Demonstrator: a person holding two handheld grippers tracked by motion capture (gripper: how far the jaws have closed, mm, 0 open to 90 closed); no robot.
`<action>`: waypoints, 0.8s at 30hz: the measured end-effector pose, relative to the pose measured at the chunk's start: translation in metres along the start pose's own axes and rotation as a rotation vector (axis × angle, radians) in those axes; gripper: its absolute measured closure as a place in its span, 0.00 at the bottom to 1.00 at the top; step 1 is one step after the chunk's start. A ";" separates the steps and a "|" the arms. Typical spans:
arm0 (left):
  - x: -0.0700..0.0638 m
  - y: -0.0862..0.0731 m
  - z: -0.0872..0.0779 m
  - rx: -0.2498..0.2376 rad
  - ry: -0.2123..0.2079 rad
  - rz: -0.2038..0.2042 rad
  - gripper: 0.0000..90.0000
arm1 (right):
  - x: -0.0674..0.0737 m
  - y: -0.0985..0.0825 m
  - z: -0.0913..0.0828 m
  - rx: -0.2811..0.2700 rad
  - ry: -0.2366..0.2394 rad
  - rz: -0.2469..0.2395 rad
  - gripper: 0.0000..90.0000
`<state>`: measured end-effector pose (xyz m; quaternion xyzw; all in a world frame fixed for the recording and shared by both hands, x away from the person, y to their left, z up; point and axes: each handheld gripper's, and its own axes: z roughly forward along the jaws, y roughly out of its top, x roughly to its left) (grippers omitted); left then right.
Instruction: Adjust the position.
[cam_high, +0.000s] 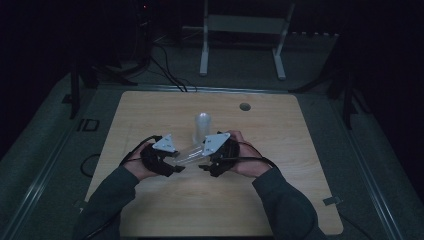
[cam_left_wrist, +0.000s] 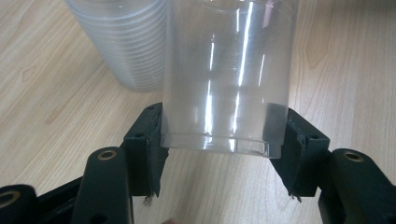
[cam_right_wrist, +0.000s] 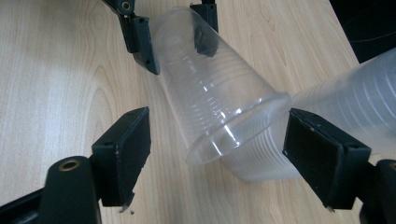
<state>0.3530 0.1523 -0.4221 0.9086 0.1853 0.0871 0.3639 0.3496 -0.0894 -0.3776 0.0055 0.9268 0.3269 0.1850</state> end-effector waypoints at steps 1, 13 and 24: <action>0.000 -0.001 -0.001 -0.009 -0.002 -0.004 0.46 | 0.000 -0.001 0.000 -0.003 -0.003 0.004 0.27; 0.002 -0.007 -0.009 -0.109 -0.004 -0.043 0.46 | 0.000 -0.004 -0.009 -0.035 -0.019 0.025 0.28; 0.005 -0.015 -0.010 -0.213 -0.032 -0.089 0.46 | 0.002 -0.013 -0.013 -0.051 -0.028 0.049 0.28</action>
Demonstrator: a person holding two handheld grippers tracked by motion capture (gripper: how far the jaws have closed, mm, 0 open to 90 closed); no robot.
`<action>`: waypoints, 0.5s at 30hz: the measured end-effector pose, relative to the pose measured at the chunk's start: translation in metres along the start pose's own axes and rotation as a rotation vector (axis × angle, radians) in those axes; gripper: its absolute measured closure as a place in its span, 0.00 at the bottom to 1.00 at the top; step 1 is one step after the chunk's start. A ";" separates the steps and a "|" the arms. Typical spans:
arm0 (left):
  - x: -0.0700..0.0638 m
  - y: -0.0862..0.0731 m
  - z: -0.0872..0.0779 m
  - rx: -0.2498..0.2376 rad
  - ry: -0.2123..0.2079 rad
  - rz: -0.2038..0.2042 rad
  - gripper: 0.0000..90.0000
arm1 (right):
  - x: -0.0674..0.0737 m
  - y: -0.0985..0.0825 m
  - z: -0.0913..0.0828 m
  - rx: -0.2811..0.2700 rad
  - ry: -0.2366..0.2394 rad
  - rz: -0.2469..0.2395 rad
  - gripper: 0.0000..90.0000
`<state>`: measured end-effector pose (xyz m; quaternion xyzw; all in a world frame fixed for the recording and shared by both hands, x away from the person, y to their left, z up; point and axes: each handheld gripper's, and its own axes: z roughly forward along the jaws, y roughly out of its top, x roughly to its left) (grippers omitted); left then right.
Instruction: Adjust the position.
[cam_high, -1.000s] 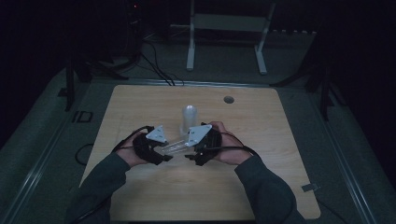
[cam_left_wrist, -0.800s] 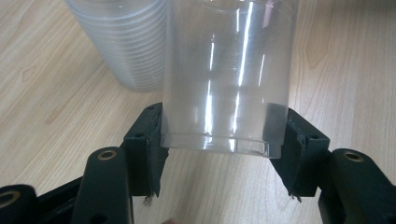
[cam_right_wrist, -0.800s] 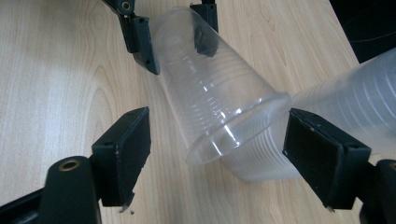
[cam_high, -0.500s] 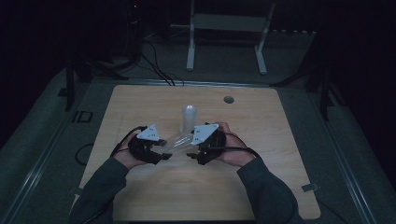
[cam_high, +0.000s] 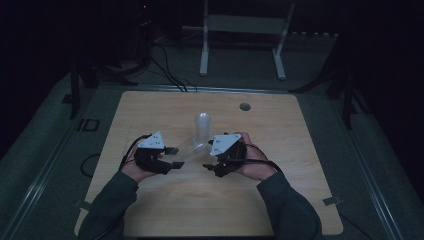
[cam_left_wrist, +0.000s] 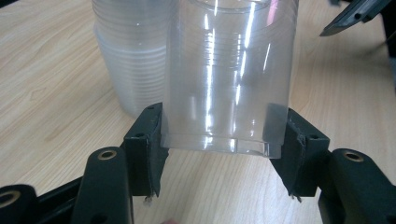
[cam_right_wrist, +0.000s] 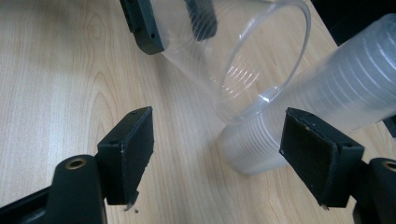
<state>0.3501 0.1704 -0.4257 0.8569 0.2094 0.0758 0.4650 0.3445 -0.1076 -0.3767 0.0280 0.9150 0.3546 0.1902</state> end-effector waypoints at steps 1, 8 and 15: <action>0.000 0.000 0.000 0.000 0.000 0.000 0.46 | 0.000 0.000 0.000 -0.003 -0.001 0.001 0.28; 0.002 -0.004 -0.004 -0.053 0.003 -0.023 0.46 | 0.002 -0.004 0.001 -0.025 0.010 0.023 0.32; 0.005 -0.009 -0.006 -0.094 0.006 -0.056 0.46 | 0.003 -0.008 0.004 -0.030 -0.002 0.054 0.32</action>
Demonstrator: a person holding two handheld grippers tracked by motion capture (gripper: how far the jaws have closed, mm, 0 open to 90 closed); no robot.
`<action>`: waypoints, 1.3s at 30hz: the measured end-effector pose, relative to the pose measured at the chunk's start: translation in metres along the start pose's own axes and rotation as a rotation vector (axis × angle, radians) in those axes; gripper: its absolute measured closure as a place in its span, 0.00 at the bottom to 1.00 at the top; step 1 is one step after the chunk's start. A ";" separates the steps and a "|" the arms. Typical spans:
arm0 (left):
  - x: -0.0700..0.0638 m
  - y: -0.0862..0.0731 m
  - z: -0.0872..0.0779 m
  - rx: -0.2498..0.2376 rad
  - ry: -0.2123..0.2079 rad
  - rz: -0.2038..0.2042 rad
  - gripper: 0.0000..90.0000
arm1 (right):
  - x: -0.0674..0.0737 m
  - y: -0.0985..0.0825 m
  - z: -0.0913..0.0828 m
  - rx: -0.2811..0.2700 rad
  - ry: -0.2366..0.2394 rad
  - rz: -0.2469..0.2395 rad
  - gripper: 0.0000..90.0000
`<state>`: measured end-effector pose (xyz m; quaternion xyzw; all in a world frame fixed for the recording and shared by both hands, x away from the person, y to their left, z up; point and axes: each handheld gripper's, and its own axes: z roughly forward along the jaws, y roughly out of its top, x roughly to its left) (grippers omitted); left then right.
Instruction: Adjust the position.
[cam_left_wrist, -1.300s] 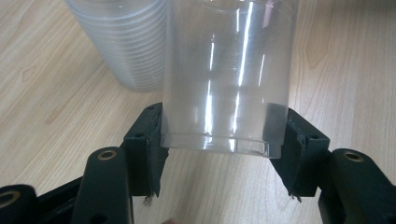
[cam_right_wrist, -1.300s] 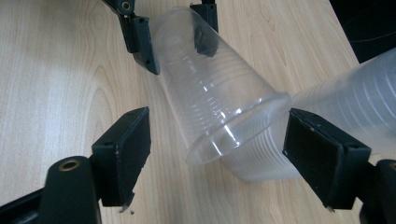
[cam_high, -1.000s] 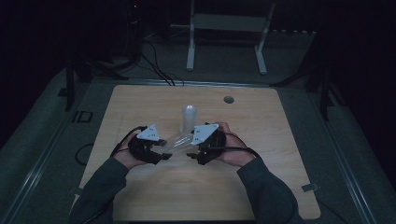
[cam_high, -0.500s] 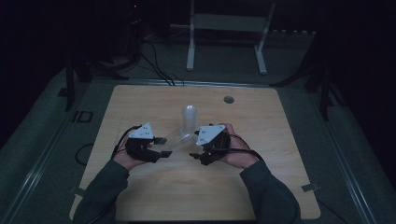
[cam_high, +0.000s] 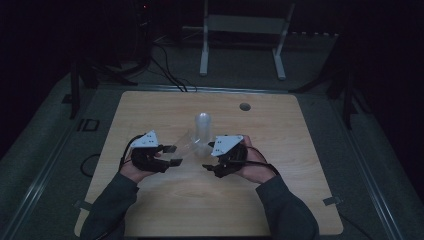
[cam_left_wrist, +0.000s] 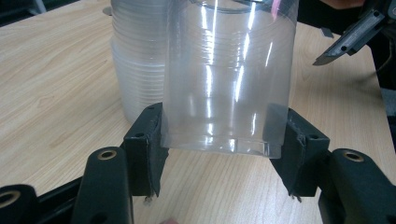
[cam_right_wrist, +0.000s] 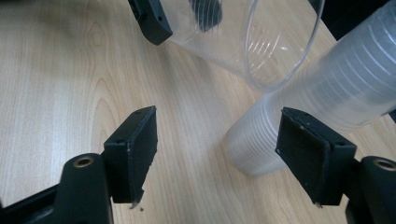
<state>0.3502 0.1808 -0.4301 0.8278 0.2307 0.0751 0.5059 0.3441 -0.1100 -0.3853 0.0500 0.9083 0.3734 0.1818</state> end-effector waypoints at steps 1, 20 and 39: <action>0.000 0.000 0.000 -0.001 -0.001 0.001 0.46 | 0.000 -0.001 0.000 -0.005 -0.002 0.007 0.32; 0.000 0.000 -0.005 -0.067 0.015 -0.014 0.46 | 0.003 -0.010 0.009 -0.110 0.014 0.140 0.32; -0.002 -0.002 -0.008 -0.147 0.035 -0.033 0.46 | 0.006 -0.010 0.022 -0.232 0.000 0.272 0.32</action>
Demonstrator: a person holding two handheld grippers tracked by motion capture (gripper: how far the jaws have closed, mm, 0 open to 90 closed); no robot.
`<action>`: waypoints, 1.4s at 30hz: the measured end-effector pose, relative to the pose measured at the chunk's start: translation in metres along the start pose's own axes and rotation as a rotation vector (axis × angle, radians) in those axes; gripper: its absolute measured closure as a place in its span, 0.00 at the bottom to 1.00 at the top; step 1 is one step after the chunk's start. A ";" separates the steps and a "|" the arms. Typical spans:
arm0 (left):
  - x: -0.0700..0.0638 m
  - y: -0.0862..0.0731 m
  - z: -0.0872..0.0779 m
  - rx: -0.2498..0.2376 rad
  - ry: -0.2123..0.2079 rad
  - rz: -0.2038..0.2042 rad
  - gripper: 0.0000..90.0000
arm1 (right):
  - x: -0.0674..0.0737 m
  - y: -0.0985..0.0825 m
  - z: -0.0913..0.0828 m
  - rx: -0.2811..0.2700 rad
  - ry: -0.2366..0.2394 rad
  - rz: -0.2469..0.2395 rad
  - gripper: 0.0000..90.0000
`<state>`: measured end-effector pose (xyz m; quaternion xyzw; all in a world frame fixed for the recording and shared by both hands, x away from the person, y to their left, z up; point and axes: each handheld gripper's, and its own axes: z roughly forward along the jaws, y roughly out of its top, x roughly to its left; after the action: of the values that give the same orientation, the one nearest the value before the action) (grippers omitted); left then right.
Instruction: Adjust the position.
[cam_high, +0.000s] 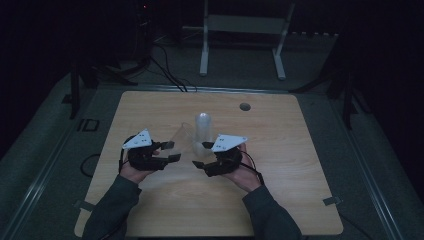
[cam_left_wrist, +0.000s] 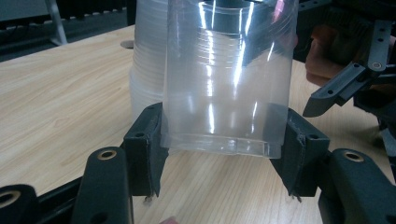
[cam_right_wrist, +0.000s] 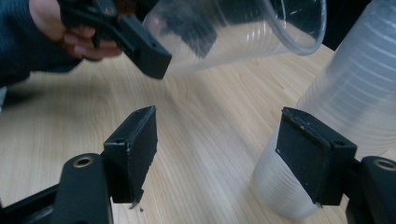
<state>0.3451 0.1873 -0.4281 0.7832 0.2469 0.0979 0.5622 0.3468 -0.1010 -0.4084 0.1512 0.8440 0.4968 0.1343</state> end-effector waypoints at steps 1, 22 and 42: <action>0.000 0.000 0.000 0.000 0.000 0.000 0.46 | 0.000 0.000 0.000 0.000 0.000 0.000 0.32; -0.009 0.001 -0.001 -0.073 0.046 0.015 0.46 | -0.005 0.008 0.002 -0.103 0.016 0.114 0.31; -0.014 0.002 0.000 -0.108 0.026 0.044 0.46 | -0.016 0.016 0.002 -0.210 0.137 0.249 0.28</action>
<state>0.3335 0.1798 -0.4244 0.7555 0.2312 0.1336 0.5983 0.3643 -0.0985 -0.3941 0.2054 0.7695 0.6040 0.0292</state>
